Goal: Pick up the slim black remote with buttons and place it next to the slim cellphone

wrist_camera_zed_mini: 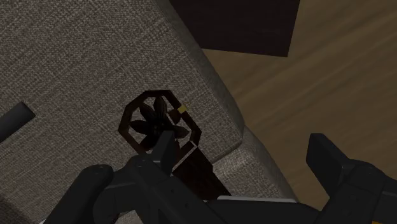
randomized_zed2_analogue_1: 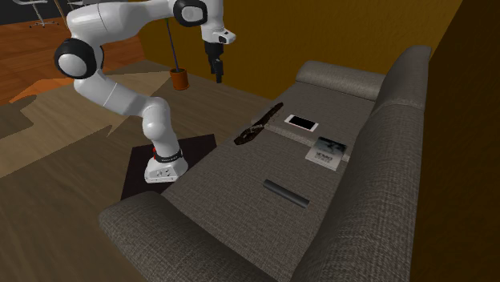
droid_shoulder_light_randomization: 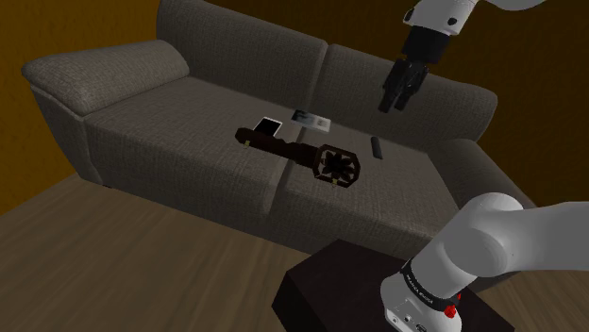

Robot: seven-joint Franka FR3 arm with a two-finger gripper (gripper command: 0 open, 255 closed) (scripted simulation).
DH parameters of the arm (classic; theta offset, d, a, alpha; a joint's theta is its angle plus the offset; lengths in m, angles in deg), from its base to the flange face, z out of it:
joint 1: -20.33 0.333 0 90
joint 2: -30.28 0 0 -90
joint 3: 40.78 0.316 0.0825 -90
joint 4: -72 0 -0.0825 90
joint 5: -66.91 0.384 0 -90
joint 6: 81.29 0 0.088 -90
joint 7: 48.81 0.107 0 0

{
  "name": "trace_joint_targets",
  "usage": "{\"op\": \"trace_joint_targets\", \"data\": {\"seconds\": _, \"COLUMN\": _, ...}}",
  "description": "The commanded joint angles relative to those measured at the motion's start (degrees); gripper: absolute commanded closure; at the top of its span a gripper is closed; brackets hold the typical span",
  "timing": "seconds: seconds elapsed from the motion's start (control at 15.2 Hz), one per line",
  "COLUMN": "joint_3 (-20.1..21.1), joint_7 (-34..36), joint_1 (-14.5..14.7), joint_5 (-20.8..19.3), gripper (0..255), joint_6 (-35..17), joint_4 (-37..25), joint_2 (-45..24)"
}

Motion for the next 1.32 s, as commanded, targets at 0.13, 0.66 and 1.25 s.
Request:
{"op": "trace_joint_targets", "data": {"seconds": 0.13, "joint_3": -1.1, "joint_7": 0.2, "joint_1": -1.3, "joint_5": -0.7, "gripper": 0, "joint_6": -2.2, "joint_4": 0.0, "joint_2": -2.8}}
{"op": "trace_joint_targets", "data": {"seconds": 0.66, "joint_3": -5.6, "joint_7": 1.4, "joint_1": -6.3, "joint_5": -3.0, "gripper": 0, "joint_6": -10.3, "joint_4": -1.8, "joint_2": -14.7}}
{"op": "trace_joint_targets", "data": {"seconds": 1.25, "joint_3": -11.0, "joint_7": 2.6, "joint_1": -11.1, "joint_5": -4.0, "gripper": 0, "joint_6": -17.4, "joint_4": -7.1, "joint_2": -29.2}}
